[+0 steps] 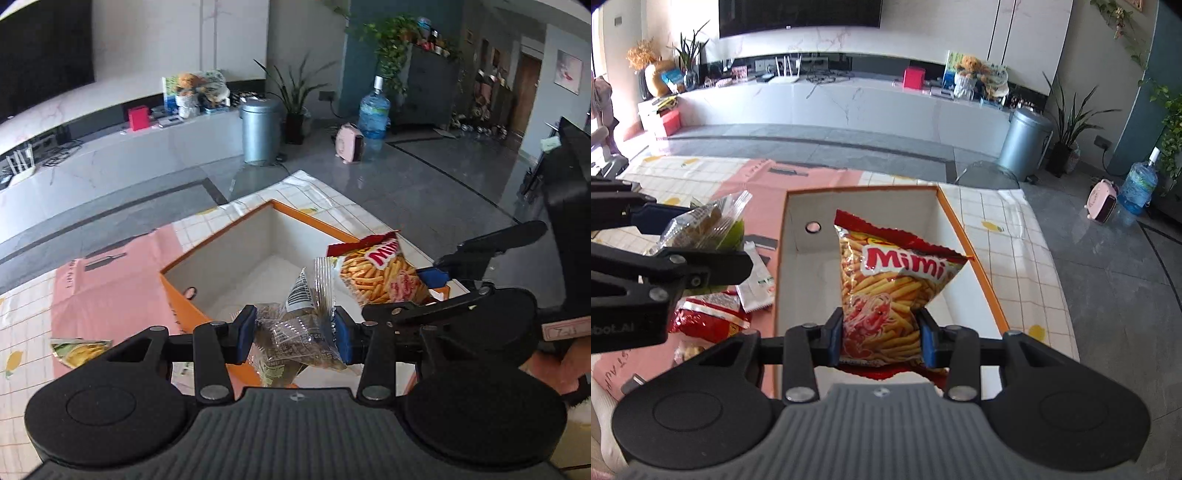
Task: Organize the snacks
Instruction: 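Carry both bags into the orange box and open both tools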
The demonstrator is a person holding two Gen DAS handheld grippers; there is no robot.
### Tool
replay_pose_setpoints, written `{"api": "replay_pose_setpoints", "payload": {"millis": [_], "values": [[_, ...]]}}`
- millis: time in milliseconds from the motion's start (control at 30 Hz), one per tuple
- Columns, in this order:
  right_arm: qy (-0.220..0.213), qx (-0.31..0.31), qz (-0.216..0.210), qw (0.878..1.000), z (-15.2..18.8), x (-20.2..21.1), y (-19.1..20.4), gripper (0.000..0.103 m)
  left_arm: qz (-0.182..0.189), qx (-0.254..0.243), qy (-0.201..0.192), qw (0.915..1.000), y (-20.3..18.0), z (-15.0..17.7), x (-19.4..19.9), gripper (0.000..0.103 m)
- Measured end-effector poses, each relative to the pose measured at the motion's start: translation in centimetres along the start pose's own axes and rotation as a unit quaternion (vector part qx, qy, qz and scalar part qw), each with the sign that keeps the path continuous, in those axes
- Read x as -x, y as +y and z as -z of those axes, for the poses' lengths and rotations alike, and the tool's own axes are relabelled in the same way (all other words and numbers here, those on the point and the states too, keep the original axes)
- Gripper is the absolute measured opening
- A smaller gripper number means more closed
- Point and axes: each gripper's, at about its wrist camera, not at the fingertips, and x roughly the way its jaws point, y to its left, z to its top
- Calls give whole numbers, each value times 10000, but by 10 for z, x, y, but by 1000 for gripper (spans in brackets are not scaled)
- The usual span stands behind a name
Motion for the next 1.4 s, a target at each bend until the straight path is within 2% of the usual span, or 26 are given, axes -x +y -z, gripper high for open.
{"api": "replay_pose_setpoints", "payload": {"millis": [67,300,567,667,867,1400], "values": [[213,80,-82,9997,-3,-16,-9,38,173,-115,232,9995,-2,-3,-20,49],[972,415,-467,9933,-3,-68,-27,38,311,-703,848,9934,-15,0,-70,49],[1429,645,-621,9857,-2,-111,-39,38,322,-1229,1086,9859,-27,-1,-94,49],[1558,762,-642,9827,2,-120,-40,38,429,-1276,1258,9829,-27,2,-106,49],[1804,753,-652,9785,8,-136,-46,38,397,-1409,1588,9764,-29,12,-128,50],[2270,754,-650,9688,18,-151,-48,39,75,-1377,1940,9713,-32,13,-148,54]]}}
